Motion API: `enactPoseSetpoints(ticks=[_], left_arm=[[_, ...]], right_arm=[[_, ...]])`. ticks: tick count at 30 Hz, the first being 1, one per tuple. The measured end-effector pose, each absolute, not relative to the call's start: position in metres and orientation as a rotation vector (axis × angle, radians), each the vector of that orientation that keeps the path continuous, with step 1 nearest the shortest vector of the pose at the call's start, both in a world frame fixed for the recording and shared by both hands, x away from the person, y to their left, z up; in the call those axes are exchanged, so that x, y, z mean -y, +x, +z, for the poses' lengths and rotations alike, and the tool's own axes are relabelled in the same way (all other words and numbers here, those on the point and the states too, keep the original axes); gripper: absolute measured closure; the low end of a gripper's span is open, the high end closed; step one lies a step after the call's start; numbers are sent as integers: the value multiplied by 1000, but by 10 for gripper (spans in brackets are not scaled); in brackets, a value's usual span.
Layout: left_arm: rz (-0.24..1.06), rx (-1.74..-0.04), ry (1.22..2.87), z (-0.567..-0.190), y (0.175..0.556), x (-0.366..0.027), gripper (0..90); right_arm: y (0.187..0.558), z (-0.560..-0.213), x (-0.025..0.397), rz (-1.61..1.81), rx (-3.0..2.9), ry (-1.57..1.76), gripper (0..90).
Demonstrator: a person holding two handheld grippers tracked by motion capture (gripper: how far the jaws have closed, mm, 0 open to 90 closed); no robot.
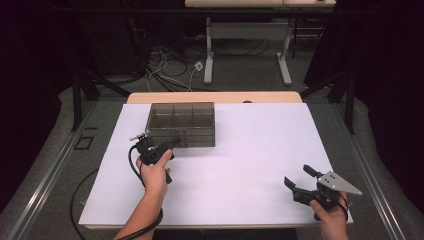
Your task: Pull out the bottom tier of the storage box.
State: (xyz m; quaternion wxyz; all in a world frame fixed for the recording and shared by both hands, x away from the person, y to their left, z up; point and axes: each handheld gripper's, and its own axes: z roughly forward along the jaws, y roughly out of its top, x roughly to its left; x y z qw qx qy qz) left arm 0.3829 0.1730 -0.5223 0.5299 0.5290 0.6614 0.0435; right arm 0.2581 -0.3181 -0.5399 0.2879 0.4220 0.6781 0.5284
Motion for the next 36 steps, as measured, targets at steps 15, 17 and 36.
enactPoseSetpoints(ticks=[15,17,36], left_arm=[[-5,-1656,1210,-537,386,-167,455],[-9,-1666,1222,-540,387,-163,467],[-47,-1717,1207,-556,395,-145,505]], right_arm=[[259,-541,318,1398,-1812,1146,147],[259,-541,319,1393,-1816,1136,148],[259,-541,320,1405,-1816,1162,147]])
